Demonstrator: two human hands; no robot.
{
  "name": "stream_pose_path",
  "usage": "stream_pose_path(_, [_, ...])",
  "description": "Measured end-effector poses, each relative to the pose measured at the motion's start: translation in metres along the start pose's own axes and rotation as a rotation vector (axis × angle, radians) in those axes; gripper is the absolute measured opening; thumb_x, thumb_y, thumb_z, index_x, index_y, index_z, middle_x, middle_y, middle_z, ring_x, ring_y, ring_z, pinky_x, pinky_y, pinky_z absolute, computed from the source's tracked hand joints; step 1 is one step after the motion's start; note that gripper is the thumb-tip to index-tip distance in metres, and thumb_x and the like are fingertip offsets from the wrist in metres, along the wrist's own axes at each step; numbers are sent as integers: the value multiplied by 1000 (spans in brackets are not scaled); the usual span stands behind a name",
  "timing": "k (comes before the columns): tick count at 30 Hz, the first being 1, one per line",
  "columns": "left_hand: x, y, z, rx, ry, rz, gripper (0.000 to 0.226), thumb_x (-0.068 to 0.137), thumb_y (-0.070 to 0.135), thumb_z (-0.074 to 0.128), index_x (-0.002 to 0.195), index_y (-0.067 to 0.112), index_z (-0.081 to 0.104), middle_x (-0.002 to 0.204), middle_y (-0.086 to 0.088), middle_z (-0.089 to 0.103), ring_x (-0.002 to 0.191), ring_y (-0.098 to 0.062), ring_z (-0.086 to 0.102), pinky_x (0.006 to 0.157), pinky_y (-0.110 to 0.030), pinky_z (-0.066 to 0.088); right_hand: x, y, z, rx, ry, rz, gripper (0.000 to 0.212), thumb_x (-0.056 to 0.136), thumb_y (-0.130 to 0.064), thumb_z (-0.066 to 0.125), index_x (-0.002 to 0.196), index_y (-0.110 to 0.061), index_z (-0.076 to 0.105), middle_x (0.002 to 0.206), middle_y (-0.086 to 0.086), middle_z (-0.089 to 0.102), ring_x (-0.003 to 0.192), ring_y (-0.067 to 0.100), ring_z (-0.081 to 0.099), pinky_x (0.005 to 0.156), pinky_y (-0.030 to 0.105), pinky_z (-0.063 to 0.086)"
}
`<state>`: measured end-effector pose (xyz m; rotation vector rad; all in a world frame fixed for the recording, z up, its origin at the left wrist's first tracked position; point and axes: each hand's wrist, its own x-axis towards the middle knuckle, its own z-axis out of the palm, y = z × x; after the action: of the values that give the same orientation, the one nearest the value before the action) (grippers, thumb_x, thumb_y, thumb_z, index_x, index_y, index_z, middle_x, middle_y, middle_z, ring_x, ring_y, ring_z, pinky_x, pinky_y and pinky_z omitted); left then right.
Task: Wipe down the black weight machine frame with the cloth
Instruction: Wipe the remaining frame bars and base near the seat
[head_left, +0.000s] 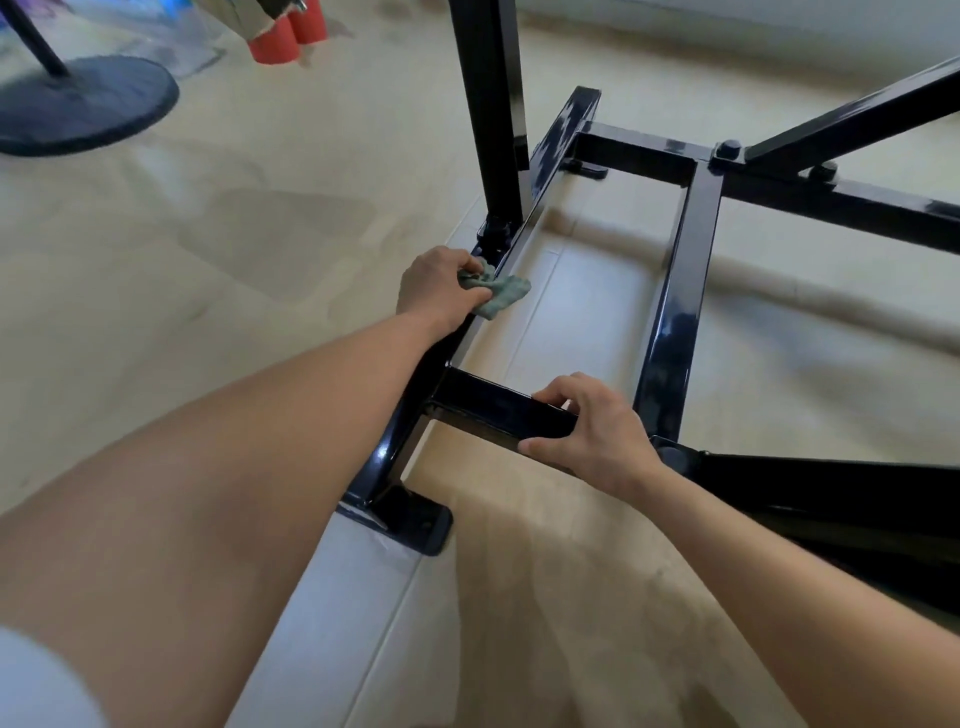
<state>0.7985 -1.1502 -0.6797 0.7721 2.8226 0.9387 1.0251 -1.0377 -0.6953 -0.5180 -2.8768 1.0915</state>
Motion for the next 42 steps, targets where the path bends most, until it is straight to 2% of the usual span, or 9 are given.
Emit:
stream_pose_path(6, [-16,-13,-15,11,-76,-26,29,81,35,83,107,25,77,118,3,70,106,-17,64,86,-24,44,0,-1,1,-4,8,-13,42,71,-43,87,106,-30,66,98,-15,56,89,7,54,68,18,37])
stream_pose_path(13, [-112,-43,-53,4,-130,-96,26,80,34,84,103,24,77,113,5,69,102,-13,62,87,-28,47,-6,-5,-2,-20,6,-1,46,76,-40,85,114,-25,67,103,-8,60,95,15,57,75,31,42])
stream_pose_path(21, [-189,-51,-83,89,-184,-196,22,80,32,85,95,27,69,98,9,59,96,-13,55,77,-26,37,-21,-19,8,-83,78,79,55,84,-36,80,134,-21,62,114,0,63,103,21,57,89,36,49])
stream_pose_path(25, [-191,-42,-103,187,-404,-220,25,68,31,93,77,27,69,82,10,66,81,-10,64,60,-23,41,-29,-35,15,-226,84,133,43,89,-31,70,130,-22,63,117,3,67,109,27,55,96,43,48])
stream_pose_path(29, [-183,-17,-104,-38,-400,-171,20,72,26,90,79,26,71,83,6,69,80,-11,66,69,-26,53,-46,-53,18,70,139,132,43,83,-26,74,126,-28,66,121,-7,65,113,21,56,104,40,45])
stream_pose_path(32, [-171,6,-89,-408,-358,-203,20,80,18,85,90,16,68,89,-5,71,83,-18,68,72,-36,62,-58,-70,15,578,34,83,53,85,-16,78,133,-32,59,122,-8,66,106,17,66,92,35,56])
stream_pose_path(36, [-156,37,-65,-618,-394,-193,15,91,16,74,98,10,62,90,-8,69,80,-19,69,63,-30,61,-52,-75,-2,844,46,151,33,89,8,68,115,-13,68,104,16,72,94,32,73,78,37,63])
stream_pose_path(38, [-146,45,-49,-552,-397,-116,15,92,27,73,97,15,65,95,-7,71,87,-22,72,73,-39,63,-41,-63,-17,790,119,208,25,86,10,68,100,-10,71,98,19,71,90,34,74,73,34,62])
stream_pose_path(42, [-129,54,-25,-96,-444,132,37,94,55,60,117,26,66,116,5,69,107,-17,64,92,-40,54,-14,-23,-61,515,305,281,28,78,8,66,81,-19,70,89,12,70,82,27,70,64,28,59])
